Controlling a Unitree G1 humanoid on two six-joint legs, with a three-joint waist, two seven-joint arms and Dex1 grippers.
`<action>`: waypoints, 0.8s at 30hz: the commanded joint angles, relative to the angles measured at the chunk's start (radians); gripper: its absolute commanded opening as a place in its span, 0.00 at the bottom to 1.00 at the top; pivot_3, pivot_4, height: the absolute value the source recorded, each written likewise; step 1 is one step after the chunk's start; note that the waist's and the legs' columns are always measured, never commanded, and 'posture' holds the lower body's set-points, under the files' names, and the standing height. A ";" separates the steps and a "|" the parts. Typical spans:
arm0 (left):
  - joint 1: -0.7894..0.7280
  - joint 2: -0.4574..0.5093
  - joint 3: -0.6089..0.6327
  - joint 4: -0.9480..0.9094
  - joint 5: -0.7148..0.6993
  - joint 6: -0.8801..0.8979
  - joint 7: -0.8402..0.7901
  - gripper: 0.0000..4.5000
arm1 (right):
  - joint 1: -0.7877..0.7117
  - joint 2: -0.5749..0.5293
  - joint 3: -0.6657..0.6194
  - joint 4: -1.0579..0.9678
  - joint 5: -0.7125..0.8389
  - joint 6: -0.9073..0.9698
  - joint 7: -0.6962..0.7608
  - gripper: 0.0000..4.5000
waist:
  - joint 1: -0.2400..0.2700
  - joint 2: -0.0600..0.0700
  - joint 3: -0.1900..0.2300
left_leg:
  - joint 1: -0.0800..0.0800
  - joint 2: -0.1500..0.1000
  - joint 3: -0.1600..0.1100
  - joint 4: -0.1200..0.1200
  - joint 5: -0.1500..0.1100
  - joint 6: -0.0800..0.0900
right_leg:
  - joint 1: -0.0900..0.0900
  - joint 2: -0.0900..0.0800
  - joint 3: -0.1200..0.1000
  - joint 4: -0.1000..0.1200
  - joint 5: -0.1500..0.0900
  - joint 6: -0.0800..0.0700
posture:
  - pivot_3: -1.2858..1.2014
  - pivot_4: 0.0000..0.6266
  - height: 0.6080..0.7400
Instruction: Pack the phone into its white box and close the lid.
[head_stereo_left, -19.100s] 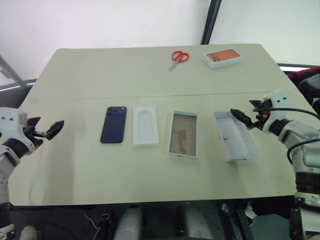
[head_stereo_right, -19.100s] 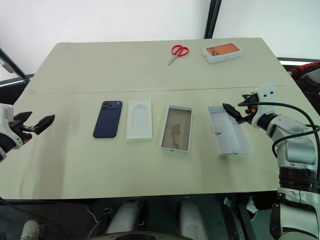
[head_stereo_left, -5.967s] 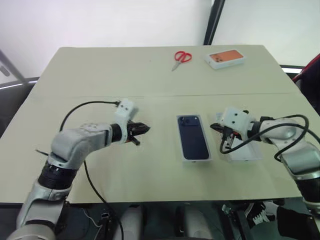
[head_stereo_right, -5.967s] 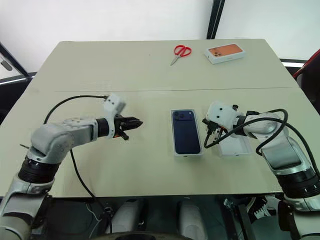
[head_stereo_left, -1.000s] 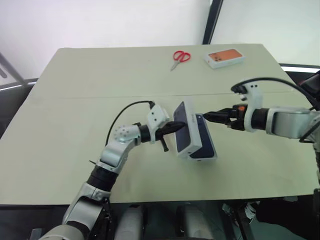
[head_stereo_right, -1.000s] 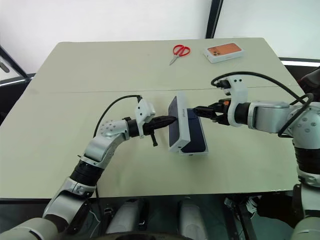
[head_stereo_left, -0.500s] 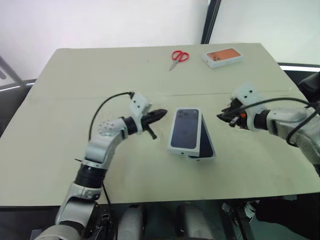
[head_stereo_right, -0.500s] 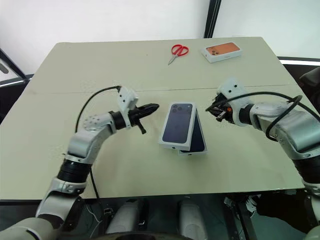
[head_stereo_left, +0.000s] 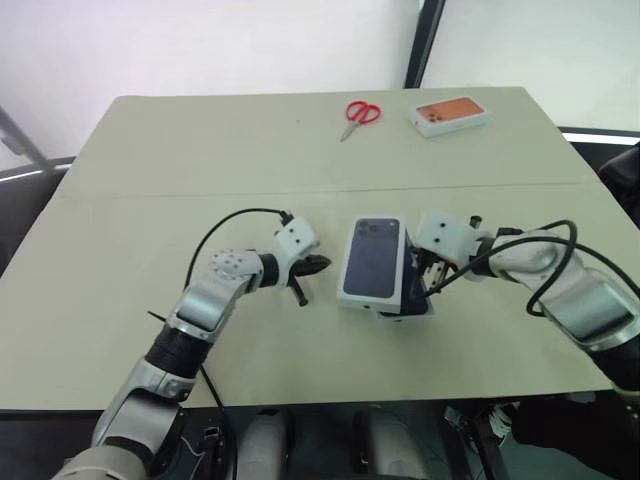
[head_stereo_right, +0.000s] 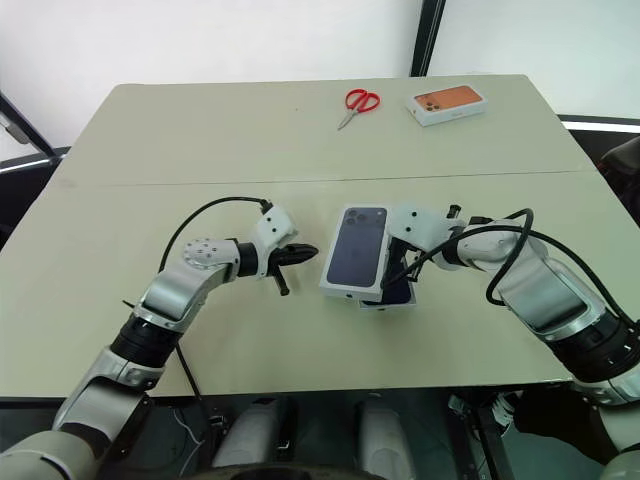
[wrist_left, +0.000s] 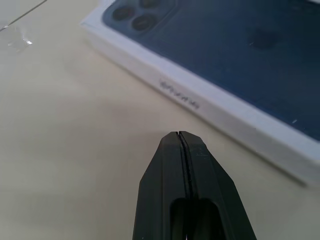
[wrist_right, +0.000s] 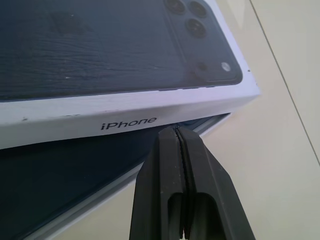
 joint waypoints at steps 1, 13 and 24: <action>-0.013 -0.013 -0.016 -0.036 -0.006 0.010 -0.012 0.00 | 0.002 0.018 -0.039 -0.042 -0.028 0.002 0.019 0.01 | 0.000 0.000 0.000 | 0.000 0.000 0.000 0.000 0.000 0.000 | 0.000 0.000 0.000 0.000 0.000 0.000 | 0.52 0.24 1.00; 0.017 -0.073 -0.016 -0.149 -0.071 0.060 -0.017 0.00 | 0.045 0.014 -0.111 -0.093 -0.045 -0.001 0.099 0.01 | 0.002 0.000 0.000 | 0.000 0.000 0.000 0.000 0.000 0.000 | 0.000 0.000 0.000 0.000 0.000 0.000 | 0.52 0.24 1.00; 0.017 -0.081 -0.026 -0.182 -0.093 0.076 -0.028 0.00 | 0.145 -0.026 -0.170 -0.152 -0.059 -0.013 0.174 0.01 | 0.002 0.000 0.000 | 0.000 0.000 0.000 0.000 0.000 0.000 | 0.000 0.000 0.000 0.000 0.000 0.000 | 0.52 0.24 1.00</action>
